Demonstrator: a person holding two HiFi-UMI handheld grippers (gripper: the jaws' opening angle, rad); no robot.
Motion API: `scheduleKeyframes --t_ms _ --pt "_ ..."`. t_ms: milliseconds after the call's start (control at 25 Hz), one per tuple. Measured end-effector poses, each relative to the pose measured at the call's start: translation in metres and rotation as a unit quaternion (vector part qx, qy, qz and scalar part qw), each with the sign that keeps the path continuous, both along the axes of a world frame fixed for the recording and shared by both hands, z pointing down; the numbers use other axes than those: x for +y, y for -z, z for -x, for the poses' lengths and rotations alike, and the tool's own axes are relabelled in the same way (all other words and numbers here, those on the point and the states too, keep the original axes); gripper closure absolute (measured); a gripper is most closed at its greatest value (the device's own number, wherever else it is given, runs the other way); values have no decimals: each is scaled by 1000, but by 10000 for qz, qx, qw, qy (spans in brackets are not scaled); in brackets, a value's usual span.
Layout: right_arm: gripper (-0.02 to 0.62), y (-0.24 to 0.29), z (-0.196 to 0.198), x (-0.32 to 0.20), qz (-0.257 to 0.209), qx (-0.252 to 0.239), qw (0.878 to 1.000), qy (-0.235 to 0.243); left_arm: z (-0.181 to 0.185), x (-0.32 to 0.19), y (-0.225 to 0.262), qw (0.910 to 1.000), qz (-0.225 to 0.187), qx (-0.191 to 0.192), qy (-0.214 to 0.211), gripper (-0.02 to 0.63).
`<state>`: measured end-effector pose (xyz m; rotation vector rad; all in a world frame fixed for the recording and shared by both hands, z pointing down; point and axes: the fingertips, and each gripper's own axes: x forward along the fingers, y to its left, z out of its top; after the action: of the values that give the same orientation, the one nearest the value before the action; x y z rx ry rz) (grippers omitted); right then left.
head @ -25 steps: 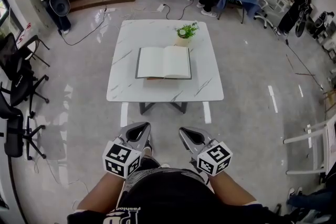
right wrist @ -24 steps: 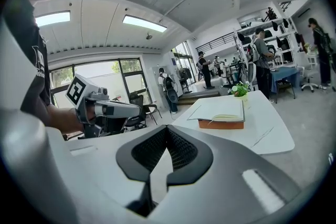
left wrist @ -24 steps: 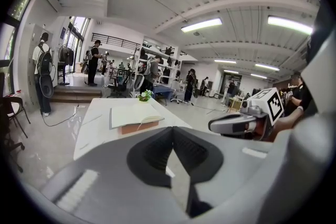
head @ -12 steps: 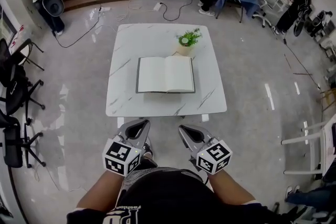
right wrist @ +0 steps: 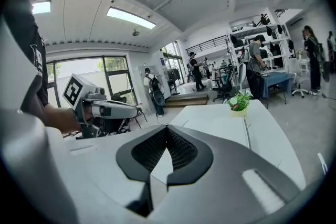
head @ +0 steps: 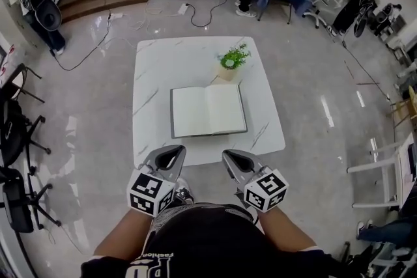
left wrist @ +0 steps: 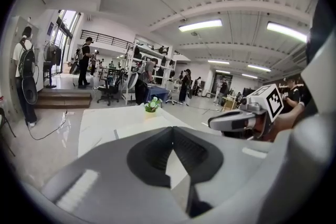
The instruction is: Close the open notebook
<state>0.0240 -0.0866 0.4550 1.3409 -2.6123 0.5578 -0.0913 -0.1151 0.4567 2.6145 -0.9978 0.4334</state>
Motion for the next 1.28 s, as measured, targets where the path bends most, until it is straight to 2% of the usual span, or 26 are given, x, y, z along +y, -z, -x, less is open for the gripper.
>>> scheduleKeyframes --t_ms 360,720,880,1280 --pt "595 -1 16 -60 -108 -1 9993 -360 14 -57 -2 9993 -69 -26 -361 549" --pt "595 -6 9 -74 -57 59 9987 -505 12 -78 -8 9990 -46 -53 -444 549" --pt "595 -7 -1 -86 -47 90 9991 -409 8 -85 -15 9995 24 -89 -295 549" --pt "595 -2 -15 -109 -25 147 9996 220 -4 -96 -10 9995 14 -35 307 549"
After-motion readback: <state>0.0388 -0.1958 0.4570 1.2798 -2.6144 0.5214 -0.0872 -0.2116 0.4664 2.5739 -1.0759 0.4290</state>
